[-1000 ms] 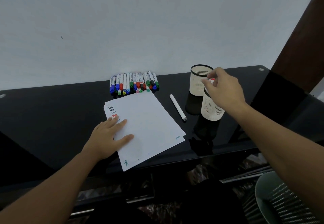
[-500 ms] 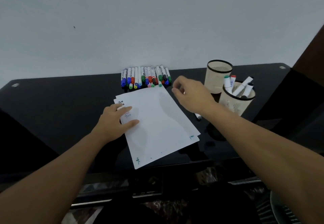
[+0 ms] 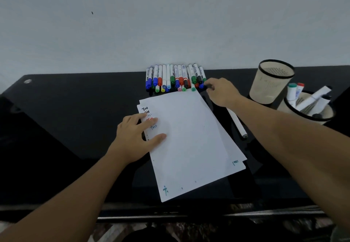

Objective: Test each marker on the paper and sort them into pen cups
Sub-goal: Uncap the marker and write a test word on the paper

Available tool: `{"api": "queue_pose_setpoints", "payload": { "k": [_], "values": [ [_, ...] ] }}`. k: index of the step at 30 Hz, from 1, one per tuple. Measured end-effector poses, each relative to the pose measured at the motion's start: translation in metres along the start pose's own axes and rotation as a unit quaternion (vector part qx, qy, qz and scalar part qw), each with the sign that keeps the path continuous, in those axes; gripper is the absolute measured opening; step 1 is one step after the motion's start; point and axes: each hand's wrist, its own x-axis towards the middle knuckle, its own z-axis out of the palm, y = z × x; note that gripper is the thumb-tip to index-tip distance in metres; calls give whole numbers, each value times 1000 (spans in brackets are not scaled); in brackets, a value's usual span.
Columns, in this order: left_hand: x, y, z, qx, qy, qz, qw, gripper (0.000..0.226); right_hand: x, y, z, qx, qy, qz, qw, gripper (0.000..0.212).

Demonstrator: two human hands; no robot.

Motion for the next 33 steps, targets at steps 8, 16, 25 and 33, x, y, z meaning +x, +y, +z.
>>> {"api": "queue_pose_setpoints", "payload": {
  "k": [8,16,25,33],
  "values": [
    [4,-3,2,-10,13,-3,1000,76,23,8,13,-50,20,-6,999,36],
    [5,-3,2,-12,11,-8,1000,77,20,16,18,-71,50,-33,996,21],
    [5,-2,1,-8,5,-12,1000,79,12,9,12,-81,87,-38,992,15],
    [5,-2,0,-9,7,-6,1000,79,-19,-4,-11,43,251,-141,957,20]
  ]
}}
